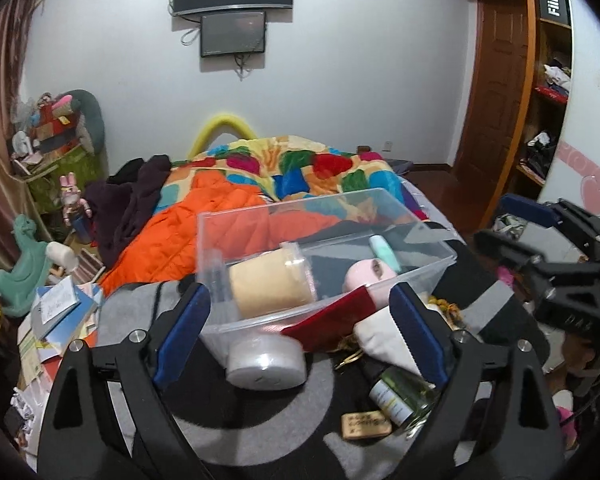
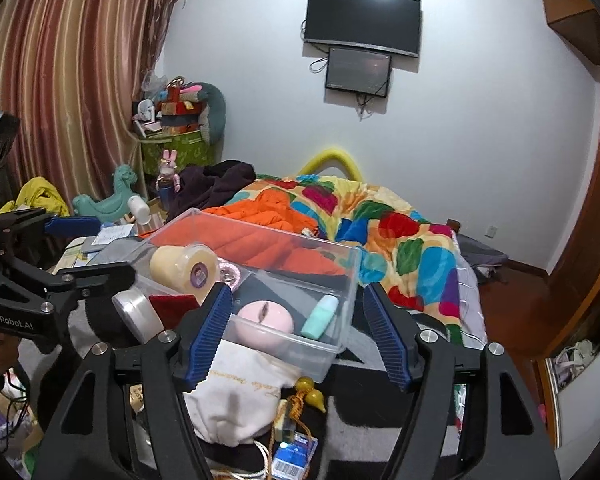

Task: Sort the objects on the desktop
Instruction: 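Grasp the white tape roll with the left gripper while the right grasps the white drawstring bag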

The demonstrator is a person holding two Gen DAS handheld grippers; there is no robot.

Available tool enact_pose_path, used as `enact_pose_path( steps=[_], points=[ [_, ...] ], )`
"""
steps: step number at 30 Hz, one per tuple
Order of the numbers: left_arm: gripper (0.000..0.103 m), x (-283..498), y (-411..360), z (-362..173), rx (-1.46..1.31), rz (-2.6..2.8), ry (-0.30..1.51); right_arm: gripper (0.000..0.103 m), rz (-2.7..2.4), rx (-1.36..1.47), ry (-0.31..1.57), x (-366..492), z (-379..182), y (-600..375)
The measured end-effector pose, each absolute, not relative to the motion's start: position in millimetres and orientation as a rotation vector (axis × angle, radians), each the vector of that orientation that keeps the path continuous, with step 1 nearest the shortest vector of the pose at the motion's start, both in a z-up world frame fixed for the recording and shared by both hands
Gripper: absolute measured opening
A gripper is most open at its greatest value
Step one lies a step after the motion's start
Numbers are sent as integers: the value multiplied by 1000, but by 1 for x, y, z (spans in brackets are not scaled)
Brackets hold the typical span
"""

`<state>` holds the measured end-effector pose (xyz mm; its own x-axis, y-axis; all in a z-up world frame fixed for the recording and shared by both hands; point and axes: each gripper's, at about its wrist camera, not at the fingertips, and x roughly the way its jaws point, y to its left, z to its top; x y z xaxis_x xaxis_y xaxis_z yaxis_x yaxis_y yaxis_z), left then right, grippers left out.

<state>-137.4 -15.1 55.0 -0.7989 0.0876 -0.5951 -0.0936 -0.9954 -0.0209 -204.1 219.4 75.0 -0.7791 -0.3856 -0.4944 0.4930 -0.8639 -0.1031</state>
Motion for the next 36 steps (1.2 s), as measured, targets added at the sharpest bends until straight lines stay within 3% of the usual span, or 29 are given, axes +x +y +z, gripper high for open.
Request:
enact_pose_path(
  steps=[11, 19, 23, 36],
  points=[
    [93, -123, -36, 22, -1105, 2912, 50, 65, -2575, 700, 257, -198, 66, 242],
    [93, -131, -47, -13, -1245, 2862, -15, 70, -2546, 736, 283, -188, 52, 240],
    [93, -145, -48, -21, -1279, 2811, -121, 79, -2523, 748, 341, -186, 37, 223],
    [93, -171, -46, -37, -1257, 2869, -174, 77, -2331, 901, 326, -205, -7, 187]
  ],
)
